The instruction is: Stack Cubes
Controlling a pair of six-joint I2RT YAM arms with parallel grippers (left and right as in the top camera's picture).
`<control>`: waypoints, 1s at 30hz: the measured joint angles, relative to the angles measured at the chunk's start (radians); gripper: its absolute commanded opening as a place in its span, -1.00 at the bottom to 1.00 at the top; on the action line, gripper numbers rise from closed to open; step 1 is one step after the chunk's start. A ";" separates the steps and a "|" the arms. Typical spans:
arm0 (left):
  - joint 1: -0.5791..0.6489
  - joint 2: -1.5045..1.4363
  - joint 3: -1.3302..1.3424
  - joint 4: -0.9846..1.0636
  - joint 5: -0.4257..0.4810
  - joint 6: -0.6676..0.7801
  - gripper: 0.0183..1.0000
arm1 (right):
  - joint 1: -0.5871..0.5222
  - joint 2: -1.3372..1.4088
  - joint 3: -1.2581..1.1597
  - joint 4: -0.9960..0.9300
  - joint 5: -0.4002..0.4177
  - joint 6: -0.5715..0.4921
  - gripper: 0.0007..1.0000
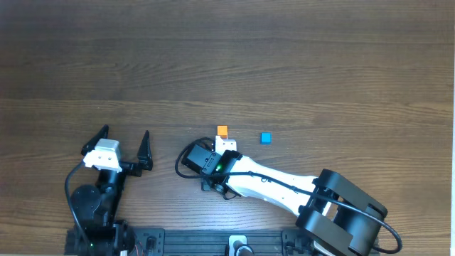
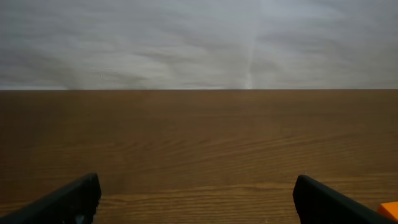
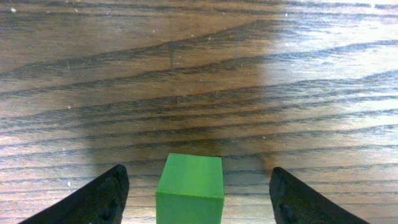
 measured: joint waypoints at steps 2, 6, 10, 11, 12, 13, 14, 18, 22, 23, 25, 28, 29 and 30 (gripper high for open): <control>0.000 0.000 0.000 0.000 0.000 0.000 1.00 | 0.000 0.000 0.000 0.000 -0.001 -0.003 0.17; 0.000 0.000 0.000 0.000 0.000 0.000 1.00 | 0.001 0.000 0.000 0.000 -0.004 -0.002 0.00; 0.000 0.000 0.000 0.000 0.000 0.000 1.00 | 0.001 0.000 0.000 0.000 -0.005 0.000 -0.12; 0.000 0.000 0.000 0.000 0.000 0.000 1.00 | 0.001 0.000 0.000 0.000 -0.007 0.001 -0.14; 0.000 0.000 0.000 0.000 0.000 0.000 1.00 | 0.001 0.000 0.000 0.000 -0.007 0.001 -0.17; 0.000 0.000 0.000 0.000 0.000 0.000 1.00 | 0.001 0.000 0.000 0.000 -0.008 0.000 -0.21; 0.000 0.000 0.000 0.000 0.000 0.000 1.00 | 0.001 0.000 0.000 0.000 -0.007 0.000 -0.25; 0.000 0.000 0.000 0.000 0.000 0.000 1.00 | 0.001 0.000 0.000 0.000 -0.008 0.000 -0.33; 0.000 0.000 0.000 0.000 0.000 0.000 1.00 | 0.001 0.000 0.000 0.000 -0.008 0.000 -0.42; 0.000 0.000 0.000 0.000 0.000 0.000 1.00 | 0.001 0.000 0.000 0.000 -0.007 -0.001 -0.46; 0.000 0.000 0.000 0.000 0.000 0.000 1.00 | 0.001 0.000 0.000 0.000 -0.007 0.001 -0.52; 0.000 0.000 0.000 0.000 0.000 0.000 1.00 | 0.001 0.000 0.000 0.000 -0.007 0.002 -0.61; 0.000 0.000 0.000 0.000 0.000 0.000 1.00 | 0.001 0.000 0.000 0.000 -0.007 0.001 -0.64; 0.000 0.000 0.000 0.000 0.000 0.000 1.00 | 0.001 0.000 0.000 0.000 -0.007 0.000 -0.65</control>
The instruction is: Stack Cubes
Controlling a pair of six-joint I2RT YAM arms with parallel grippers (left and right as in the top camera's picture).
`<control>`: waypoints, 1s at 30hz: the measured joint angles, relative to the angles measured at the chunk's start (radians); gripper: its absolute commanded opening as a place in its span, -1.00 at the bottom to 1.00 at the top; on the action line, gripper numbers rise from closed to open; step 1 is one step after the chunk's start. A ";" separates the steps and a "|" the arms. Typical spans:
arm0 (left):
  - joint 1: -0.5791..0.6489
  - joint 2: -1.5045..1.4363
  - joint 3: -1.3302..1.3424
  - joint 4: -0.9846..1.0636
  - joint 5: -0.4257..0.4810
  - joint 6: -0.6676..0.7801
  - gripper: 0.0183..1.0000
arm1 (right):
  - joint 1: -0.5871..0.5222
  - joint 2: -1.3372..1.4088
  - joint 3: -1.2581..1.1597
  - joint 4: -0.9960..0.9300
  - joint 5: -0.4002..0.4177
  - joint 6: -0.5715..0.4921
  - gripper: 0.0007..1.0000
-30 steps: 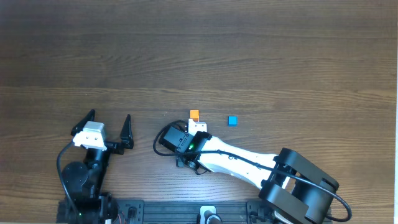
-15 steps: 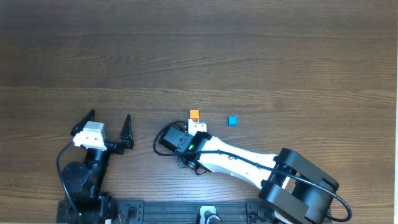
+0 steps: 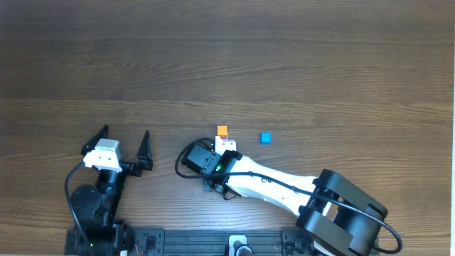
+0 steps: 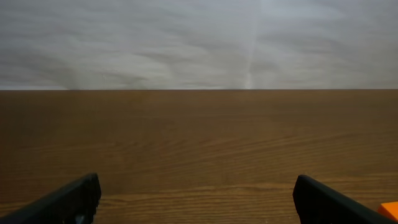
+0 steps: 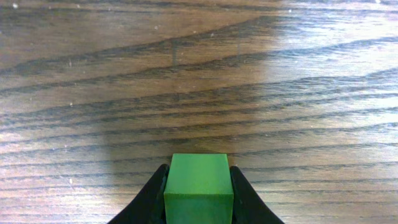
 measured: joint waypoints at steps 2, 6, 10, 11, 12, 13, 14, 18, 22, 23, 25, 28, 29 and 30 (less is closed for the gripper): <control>0.000 0.000 0.000 0.000 0.000 0.000 1.00 | 0.000 0.000 0.000 0.000 0.000 0.000 -0.68; 0.000 0.000 0.000 0.000 0.000 0.000 1.00 | 0.000 0.000 0.000 0.000 0.000 0.000 -0.71; 0.000 0.000 0.000 0.000 0.000 0.000 1.00 | 0.000 -0.020 0.000 -0.035 0.005 -0.003 -0.71; 0.000 0.000 0.000 0.000 0.000 0.000 1.00 | 0.000 -0.038 0.000 -0.055 0.008 -0.003 -0.71; 0.000 0.000 0.000 0.000 0.000 0.000 1.00 | 0.000 -0.063 0.001 -0.077 0.012 -0.003 -0.72; 0.000 0.000 0.000 0.000 0.000 0.000 1.00 | 0.000 -0.080 0.003 -0.095 0.017 -0.003 -0.73; 0.000 0.000 0.000 0.000 0.000 0.000 1.00 | 0.000 -0.105 0.008 -0.121 0.023 -0.003 -0.73; 0.000 0.000 0.000 0.000 0.000 0.000 1.00 | 0.000 -0.170 0.084 -0.289 0.068 -0.005 -0.76; 0.000 0.000 0.000 0.000 0.000 0.000 1.00 | -0.013 -0.188 0.238 -0.431 0.108 -0.039 -0.79; 0.000 0.000 0.000 0.000 0.000 0.000 1.00 | -0.026 -0.188 0.290 -0.456 0.116 -0.056 -0.80; 0.000 0.000 0.000 0.000 0.000 0.000 1.00 | -0.056 -0.186 0.369 -0.480 0.125 -0.090 -0.82; 0.000 0.000 0.000 0.000 0.000 0.000 1.00 | -0.110 -0.166 0.474 -0.495 0.133 -0.143 -0.82; 0.000 0.000 0.000 0.000 0.000 0.000 1.00 | -0.127 -0.151 0.502 -0.497 0.134 -0.161 -0.83; 0.000 0.000 0.000 0.000 0.000 0.000 1.00 | -0.145 -0.127 0.527 -0.497 0.135 -0.183 -0.84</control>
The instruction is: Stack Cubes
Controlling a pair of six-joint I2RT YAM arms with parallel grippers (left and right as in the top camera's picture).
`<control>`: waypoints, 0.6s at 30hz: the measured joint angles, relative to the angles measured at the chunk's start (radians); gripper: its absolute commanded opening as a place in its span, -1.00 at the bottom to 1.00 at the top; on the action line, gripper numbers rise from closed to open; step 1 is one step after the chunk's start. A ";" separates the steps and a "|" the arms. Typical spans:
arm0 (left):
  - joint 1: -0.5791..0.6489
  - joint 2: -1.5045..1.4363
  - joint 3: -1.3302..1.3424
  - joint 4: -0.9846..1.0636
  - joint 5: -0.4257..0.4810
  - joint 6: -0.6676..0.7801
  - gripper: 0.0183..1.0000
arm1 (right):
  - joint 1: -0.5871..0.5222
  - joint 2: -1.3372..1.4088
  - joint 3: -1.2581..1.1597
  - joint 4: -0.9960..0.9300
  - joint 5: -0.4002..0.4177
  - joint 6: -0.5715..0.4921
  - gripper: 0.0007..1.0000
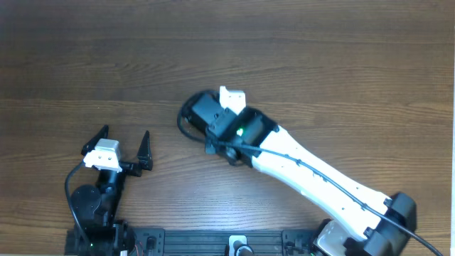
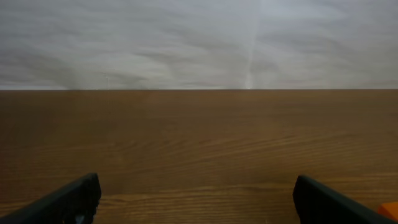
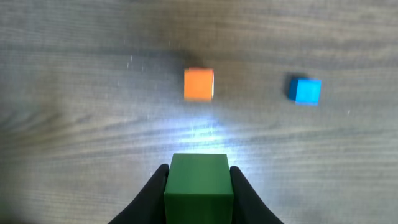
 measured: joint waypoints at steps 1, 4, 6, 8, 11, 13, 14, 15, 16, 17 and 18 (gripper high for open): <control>0.000 0.000 0.000 0.000 0.000 0.000 1.00 | -0.010 0.017 0.014 0.000 -0.002 -0.011 -0.84; 0.000 0.000 0.000 0.000 0.000 0.000 1.00 | -0.044 0.105 0.034 0.002 -0.014 -0.050 -0.87; 0.000 0.000 0.000 0.000 0.000 0.000 1.00 | -0.056 0.149 0.034 0.005 -0.027 -0.060 -0.88; 0.000 0.000 0.000 0.000 0.000 0.000 1.00 | -0.066 0.188 0.034 0.014 -0.042 -0.072 -0.89; 0.000 0.000 0.000 0.000 0.000 0.000 1.00 | -0.079 0.233 0.034 0.048 -0.071 -0.091 -0.89; 0.000 0.000 0.000 0.000 0.000 0.000 1.00 | -0.084 0.245 0.034 0.066 -0.084 -0.101 -0.88; 0.000 0.000 0.000 0.000 0.000 0.000 1.00 | -0.084 0.247 0.034 0.072 -0.090 -0.105 -0.88; 0.000 0.000 0.000 0.000 0.000 0.000 1.00 | -0.084 0.248 0.034 0.077 -0.094 -0.108 -0.88; 0.000 0.000 0.000 0.000 0.000 0.000 1.00 | -0.084 0.248 0.034 0.081 -0.098 -0.109 -0.87; 0.000 0.000 0.000 0.000 0.000 0.000 1.00 | -0.084 0.248 0.034 0.084 -0.100 -0.109 -0.87; 0.000 0.000 0.000 0.000 0.000 0.000 1.00 | -0.085 0.248 0.034 0.086 -0.102 -0.111 -0.88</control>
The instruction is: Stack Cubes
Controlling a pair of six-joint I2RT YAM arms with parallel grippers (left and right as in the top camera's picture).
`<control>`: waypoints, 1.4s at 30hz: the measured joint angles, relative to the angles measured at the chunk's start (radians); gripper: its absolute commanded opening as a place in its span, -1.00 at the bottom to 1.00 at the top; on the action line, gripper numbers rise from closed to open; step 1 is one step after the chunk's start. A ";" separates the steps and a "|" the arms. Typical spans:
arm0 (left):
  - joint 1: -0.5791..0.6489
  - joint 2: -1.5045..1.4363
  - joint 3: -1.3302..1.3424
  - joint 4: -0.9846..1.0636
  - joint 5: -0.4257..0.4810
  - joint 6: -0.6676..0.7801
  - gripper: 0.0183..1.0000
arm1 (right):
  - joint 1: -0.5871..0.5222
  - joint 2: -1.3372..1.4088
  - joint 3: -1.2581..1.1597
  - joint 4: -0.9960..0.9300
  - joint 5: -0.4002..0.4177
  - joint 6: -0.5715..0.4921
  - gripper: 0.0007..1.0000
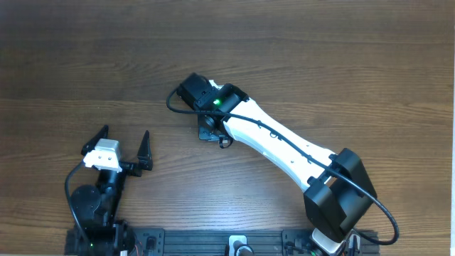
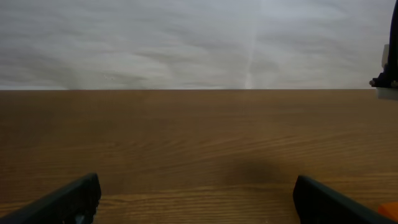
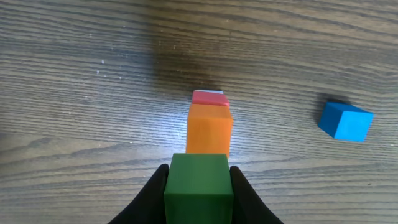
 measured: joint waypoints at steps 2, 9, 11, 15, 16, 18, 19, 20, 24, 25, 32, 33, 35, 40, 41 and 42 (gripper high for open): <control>0.000 0.000 0.000 0.000 0.000 0.000 1.00 | -0.001 0.000 0.000 0.002 -0.001 0.000 -0.87; 0.000 0.000 0.000 0.000 0.000 0.000 1.00 | -0.019 0.013 0.000 0.003 -0.004 -0.001 -0.88; 0.000 0.000 0.000 0.000 0.000 0.000 1.00 | -0.019 0.019 0.000 0.006 -0.004 -0.001 -0.87; 0.000 0.000 0.000 0.000 0.000 0.000 1.00 | -0.019 0.024 0.000 0.014 -0.008 -0.004 -0.86; 0.000 0.000 0.000 0.000 0.000 0.000 1.00 | -0.019 0.024 0.000 0.016 -0.008 -0.005 -0.86; 0.000 0.000 0.000 0.000 0.000 0.000 1.00 | -0.020 0.024 0.000 0.018 -0.008 -0.007 -0.87; 0.000 0.000 0.000 0.000 0.000 0.000 1.00 | -0.020 0.024 0.000 0.018 -0.008 -0.008 -0.86; 0.000 0.000 0.000 0.000 0.000 0.000 1.00 | -0.020 0.024 0.000 0.018 -0.008 -0.009 -0.86; 0.000 0.000 0.000 0.000 0.000 0.000 1.00 | -0.022 0.024 0.000 0.018 -0.008 -0.013 -0.86; 0.000 0.000 0.000 0.000 0.000 0.000 1.00 | -0.023 0.025 0.000 0.018 -0.010 -0.014 -0.86; 0.000 0.000 0.000 0.000 0.000 0.000 1.00 | -0.034 0.040 0.000 0.029 -0.012 -0.019 -0.86; 0.000 0.000 0.000 0.000 0.000 0.000 1.00 | -0.034 0.040 0.000 0.030 -0.012 -0.018 -0.85; 0.000 0.000 0.000 0.000 0.000 0.000 1.00 | -0.034 0.040 0.000 0.033 -0.012 -0.018 -0.85; 0.000 0.000 0.000 0.000 0.000 0.000 1.00 | -0.034 0.041 0.000 0.036 -0.015 -0.018 -0.83; 0.000 0.000 0.000 0.000 0.000 0.000 1.00 | -0.034 0.041 0.000 0.036 -0.015 -0.019 -0.83; 0.000 0.000 0.000 0.000 0.000 0.000 1.00 | -0.034 0.041 0.000 0.036 -0.015 -0.018 -0.83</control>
